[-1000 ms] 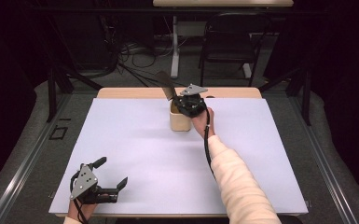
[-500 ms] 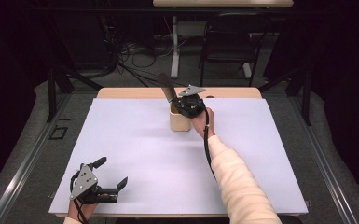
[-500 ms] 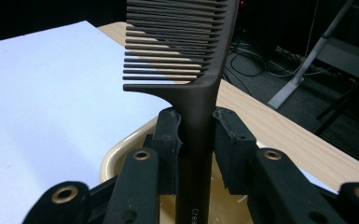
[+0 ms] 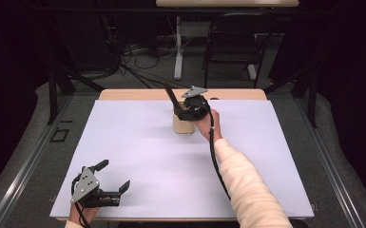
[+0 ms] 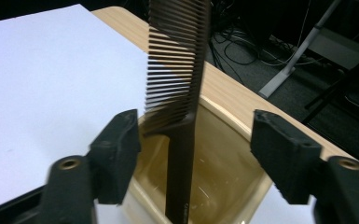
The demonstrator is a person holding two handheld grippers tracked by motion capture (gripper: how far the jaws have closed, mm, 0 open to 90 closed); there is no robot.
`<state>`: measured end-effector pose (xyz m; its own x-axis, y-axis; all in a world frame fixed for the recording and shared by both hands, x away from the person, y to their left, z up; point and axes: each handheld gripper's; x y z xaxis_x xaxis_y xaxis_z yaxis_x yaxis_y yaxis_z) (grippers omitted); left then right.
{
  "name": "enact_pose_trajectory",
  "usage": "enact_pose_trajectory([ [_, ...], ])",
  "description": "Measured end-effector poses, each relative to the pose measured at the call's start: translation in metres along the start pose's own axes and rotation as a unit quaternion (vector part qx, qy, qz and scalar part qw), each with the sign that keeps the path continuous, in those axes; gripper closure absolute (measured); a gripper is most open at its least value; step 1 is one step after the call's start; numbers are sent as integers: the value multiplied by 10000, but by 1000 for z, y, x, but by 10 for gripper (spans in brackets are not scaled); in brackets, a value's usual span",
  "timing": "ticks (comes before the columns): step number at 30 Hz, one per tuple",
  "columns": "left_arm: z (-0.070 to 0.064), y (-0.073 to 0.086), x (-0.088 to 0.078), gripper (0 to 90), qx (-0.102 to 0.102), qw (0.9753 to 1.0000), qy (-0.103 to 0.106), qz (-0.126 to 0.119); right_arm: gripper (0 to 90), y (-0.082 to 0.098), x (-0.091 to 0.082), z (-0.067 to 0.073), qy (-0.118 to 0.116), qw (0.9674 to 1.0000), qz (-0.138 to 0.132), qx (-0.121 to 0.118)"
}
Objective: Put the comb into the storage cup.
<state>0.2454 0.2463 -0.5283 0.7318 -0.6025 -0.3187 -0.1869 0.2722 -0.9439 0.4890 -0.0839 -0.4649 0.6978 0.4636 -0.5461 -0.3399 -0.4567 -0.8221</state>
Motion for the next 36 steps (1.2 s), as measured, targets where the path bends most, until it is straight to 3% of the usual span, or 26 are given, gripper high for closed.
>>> enact_pose_trajectory([
  [7,0,0,0,1,9,10000,8,17,178,-3,-14,0,-305,9992,237,-84],
  [19,0,0,0,1,21,10000,1,21,99,-3,-34,2,-741,9969,247,-34],
  [27,-1,0,0,1,27,10000,-4,31,73,1,-47,1,-771,9968,208,-28],
  [36,-1,0,0,1,34,10000,-7,33,5,13,-62,-6,-818,9956,457,62],
])
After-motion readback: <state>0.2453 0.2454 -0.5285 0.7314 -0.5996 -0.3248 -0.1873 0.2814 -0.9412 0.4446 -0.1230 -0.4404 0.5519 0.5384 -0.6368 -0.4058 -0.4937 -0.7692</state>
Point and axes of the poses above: each handheld gripper's, and its own axes: x roughly forward along the jaws, y roughly out of its underside, z roughly to its left, and after that the axes turned 2 degrees about z, right-handed
